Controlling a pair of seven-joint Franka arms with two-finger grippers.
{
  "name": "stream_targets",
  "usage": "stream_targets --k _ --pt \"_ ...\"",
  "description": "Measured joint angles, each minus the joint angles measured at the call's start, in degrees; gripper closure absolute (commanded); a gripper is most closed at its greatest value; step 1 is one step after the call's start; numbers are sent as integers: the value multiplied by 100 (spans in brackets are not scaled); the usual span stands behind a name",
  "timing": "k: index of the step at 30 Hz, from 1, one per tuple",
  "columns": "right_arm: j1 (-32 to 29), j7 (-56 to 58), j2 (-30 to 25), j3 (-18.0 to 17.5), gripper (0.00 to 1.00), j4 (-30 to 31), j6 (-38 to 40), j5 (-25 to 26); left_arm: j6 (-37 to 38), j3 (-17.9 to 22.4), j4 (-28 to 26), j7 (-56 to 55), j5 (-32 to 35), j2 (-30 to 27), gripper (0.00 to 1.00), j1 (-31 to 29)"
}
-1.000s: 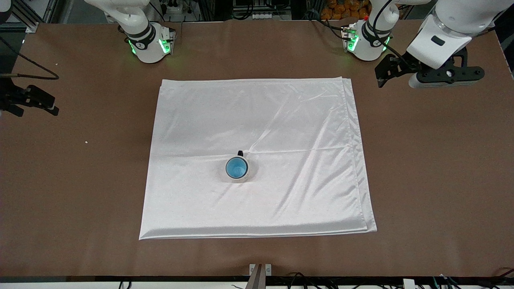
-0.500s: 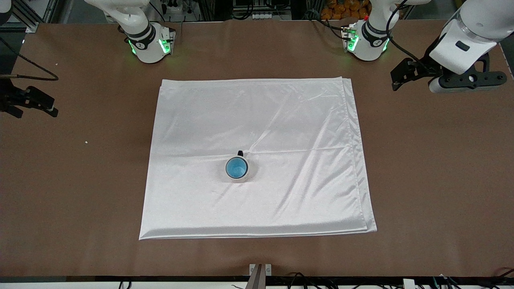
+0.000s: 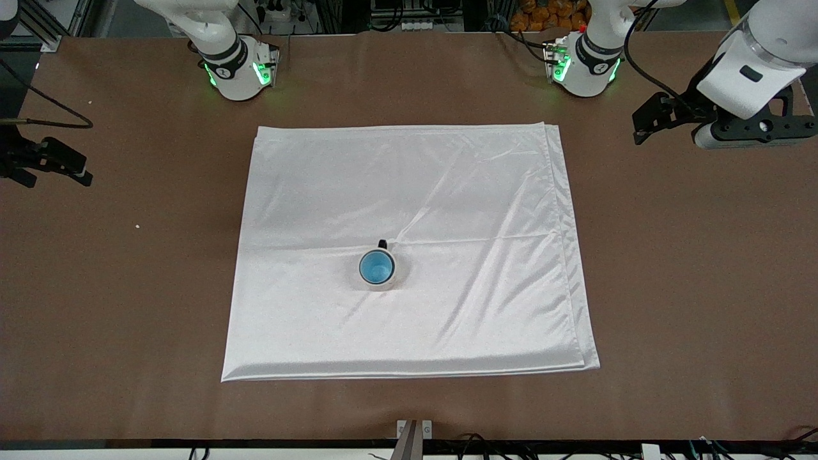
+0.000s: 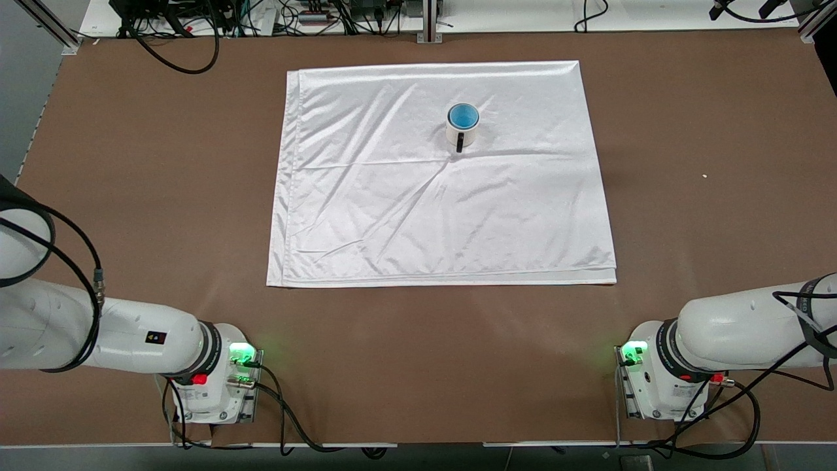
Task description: Place blue cup into white mug on cloth
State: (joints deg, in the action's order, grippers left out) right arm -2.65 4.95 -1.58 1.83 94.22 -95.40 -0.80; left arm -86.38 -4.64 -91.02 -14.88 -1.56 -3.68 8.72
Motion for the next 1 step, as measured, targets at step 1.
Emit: stream_targets --k 1 --pt "0 0 0 0 0 0 0 0 6 10 0 11 0 -1 0 0"
